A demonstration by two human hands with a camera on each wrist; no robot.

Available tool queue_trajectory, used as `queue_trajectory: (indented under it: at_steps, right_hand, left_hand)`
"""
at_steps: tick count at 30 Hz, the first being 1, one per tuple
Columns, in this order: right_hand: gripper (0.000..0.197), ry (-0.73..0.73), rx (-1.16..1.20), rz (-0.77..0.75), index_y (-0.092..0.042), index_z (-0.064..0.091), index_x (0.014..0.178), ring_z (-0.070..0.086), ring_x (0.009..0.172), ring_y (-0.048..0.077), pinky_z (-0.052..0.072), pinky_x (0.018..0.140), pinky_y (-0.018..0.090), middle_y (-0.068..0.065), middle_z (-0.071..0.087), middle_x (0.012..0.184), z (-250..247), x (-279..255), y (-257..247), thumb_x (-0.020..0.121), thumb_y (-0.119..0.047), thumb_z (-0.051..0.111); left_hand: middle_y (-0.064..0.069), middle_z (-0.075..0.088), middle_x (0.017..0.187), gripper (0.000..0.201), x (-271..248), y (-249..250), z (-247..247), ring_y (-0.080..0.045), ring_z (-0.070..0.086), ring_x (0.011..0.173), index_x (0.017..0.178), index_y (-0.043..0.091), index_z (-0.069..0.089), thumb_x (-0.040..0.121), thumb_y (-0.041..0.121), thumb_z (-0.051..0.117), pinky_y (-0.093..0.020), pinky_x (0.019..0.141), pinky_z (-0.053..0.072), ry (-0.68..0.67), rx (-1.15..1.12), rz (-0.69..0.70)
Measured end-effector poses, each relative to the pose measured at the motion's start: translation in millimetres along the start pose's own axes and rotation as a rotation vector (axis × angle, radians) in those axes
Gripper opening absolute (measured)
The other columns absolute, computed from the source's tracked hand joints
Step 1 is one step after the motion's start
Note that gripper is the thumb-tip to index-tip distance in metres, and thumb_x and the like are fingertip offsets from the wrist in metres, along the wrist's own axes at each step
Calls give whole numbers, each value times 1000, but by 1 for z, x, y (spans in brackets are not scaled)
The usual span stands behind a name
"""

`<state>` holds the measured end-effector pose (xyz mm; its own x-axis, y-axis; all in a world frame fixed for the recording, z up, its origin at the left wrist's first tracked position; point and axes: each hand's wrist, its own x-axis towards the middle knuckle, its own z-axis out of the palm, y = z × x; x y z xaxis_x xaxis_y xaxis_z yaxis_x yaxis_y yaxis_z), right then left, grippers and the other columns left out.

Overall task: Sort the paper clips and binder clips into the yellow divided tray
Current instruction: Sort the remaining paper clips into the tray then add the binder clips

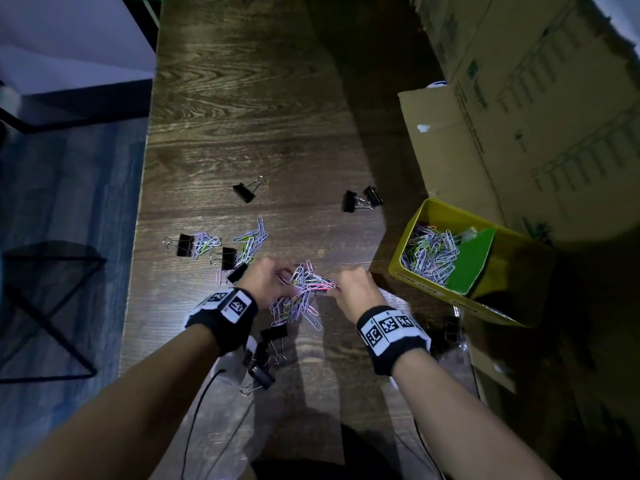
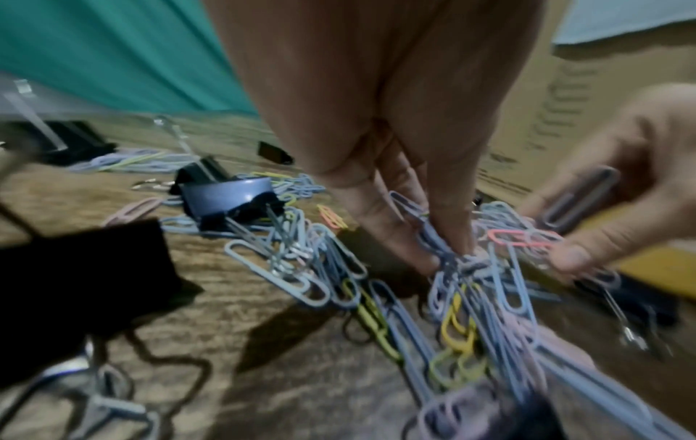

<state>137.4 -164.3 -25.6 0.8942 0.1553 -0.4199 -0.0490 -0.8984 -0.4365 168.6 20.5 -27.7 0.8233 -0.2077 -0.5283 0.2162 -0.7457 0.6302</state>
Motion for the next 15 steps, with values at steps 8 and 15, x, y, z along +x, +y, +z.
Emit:
queue_trajectory:
  at_steps: [8, 15]
  right_hand:
    - [32, 203, 359, -79, -12, 68, 114, 63, 93, 22, 49, 92, 30, 8, 68, 108, -32, -24, 4, 83, -15, 71]
    - [33, 446, 641, -54, -8, 72, 103, 66, 81, 13, 55, 81, 24, -3, 69, 96, -72, -59, 8, 71, -15, 79]
  left_hand:
    - [-5, 60, 68, 25, -6, 2, -30, 2, 59, 52, 70, 11, 63, 63, -9, 76, -10, 55, 47, 84, -508, -49]
    - [0, 70, 60, 23, -16, 47, -67, -9, 66, 57, 67, 12, 65, 61, -10, 72, -17, 55, 54, 125, -707, 76]
